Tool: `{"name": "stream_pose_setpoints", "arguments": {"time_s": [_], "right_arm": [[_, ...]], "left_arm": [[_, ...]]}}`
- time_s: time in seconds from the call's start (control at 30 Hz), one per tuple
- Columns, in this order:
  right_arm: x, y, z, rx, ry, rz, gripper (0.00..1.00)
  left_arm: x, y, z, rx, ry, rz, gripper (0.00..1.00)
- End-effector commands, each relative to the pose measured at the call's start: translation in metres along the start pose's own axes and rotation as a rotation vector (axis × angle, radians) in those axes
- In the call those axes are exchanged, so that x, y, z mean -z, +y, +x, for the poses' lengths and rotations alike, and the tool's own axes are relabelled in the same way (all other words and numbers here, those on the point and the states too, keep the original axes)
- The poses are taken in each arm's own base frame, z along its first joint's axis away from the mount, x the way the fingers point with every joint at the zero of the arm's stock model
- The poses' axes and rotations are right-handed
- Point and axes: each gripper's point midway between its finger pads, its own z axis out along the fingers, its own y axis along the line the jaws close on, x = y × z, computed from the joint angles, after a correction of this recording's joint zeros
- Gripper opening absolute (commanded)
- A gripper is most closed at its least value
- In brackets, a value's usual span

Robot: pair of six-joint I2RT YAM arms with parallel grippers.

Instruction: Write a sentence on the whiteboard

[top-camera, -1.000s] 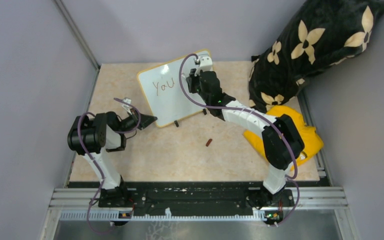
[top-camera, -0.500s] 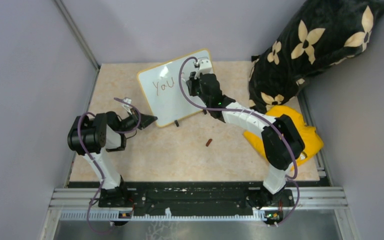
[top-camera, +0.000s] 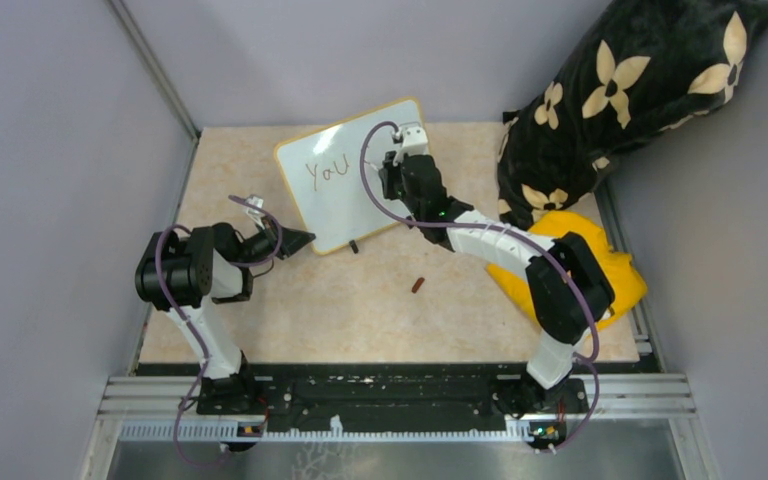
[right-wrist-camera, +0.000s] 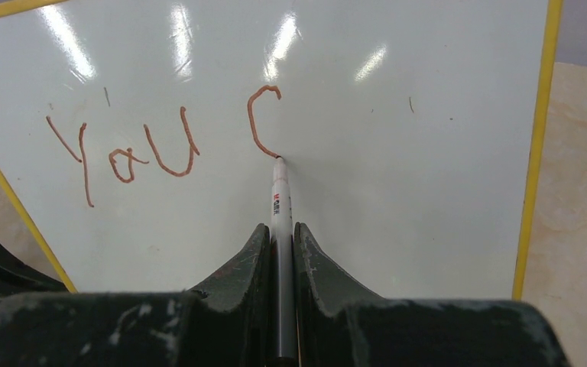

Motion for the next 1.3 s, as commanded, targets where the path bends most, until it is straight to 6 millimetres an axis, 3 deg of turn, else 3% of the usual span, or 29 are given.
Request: {"name": "stream_pose_setpoints", "arguments": {"time_s": [0.0, 0.2, 0.43, 0.6, 1.27], "right_arm": [[0.011, -0.012, -0.028, -0.024, -0.068, 0.052, 0.00], [0.009, -0.016, -0.033, -0.039, -0.078, 0.062, 0.00], [0.031, -0.010, -0.064, -0.099, -0.197, 0.011, 0.00], [0.027, -0.015, -0.074, -0.136, -0.197, 0.000, 0.00], [0.004, -0.011, -0.065, -0.139, -0.143, -0.014, 0.00]], "left_arm": [[-0.002, 0.000, 0.000, 0.003, 0.010, -0.004, 0.00], [-0.002, 0.001, 0.000, 0.005, 0.011, -0.004, 0.00], [-0.002, 0.001, 0.001, 0.006, 0.012, -0.003, 0.00], [-0.002, 0.000, 0.000, 0.003, 0.012, -0.002, 0.00], [-0.002, 0.001, 0.000, 0.006, 0.013, -0.004, 0.00]]}}
